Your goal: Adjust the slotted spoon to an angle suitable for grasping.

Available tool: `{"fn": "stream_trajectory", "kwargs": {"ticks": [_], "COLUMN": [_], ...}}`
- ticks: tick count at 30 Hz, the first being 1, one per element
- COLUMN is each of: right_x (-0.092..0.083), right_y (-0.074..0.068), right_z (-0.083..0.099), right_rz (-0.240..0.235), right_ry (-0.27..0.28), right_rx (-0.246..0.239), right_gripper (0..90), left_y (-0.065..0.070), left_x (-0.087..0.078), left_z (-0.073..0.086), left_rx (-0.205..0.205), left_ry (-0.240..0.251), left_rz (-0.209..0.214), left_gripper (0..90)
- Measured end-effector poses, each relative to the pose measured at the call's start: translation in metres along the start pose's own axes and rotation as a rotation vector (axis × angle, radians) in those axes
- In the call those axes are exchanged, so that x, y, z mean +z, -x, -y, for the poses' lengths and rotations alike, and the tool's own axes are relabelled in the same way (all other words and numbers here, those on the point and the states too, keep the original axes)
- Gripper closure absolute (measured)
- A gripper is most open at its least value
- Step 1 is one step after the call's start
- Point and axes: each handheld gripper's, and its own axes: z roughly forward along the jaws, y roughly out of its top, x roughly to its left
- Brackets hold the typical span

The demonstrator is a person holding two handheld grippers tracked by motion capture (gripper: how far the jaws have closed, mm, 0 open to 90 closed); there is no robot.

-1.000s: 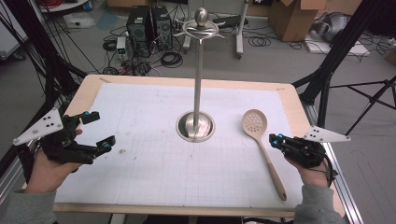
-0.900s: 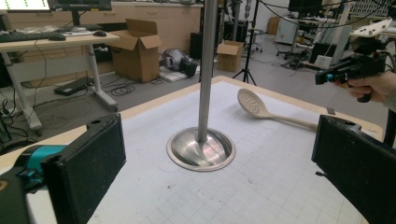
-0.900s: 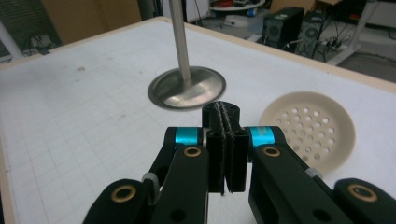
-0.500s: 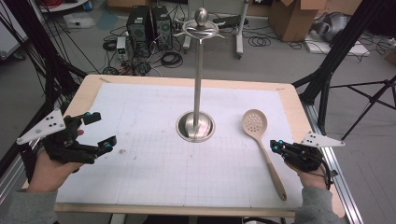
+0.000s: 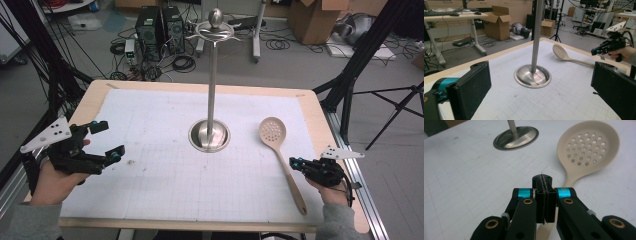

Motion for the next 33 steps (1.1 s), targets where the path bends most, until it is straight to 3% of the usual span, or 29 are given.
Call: {"fn": "stream_trajectory", "kwargs": {"ticks": [17, 33], "right_x": [0.002, 0.008], "right_y": [0.008, 0.013], "right_z": [0.018, 0.029], "right_rz": [0.059, 0.064], "right_ry": [-0.087, -0.154], "right_rx": [0.007, 0.030], "right_gripper": [90.0, 90.0], "left_y": [-0.002, -0.003], "left_x": [0.002, 0.003], "left_z": [0.003, 0.004], "left_rx": [-0.009, -0.013], "left_ry": [-0.008, -0.016], "left_rz": [-0.001, -0.001], "left_gripper": [3.2, 3.2]}}
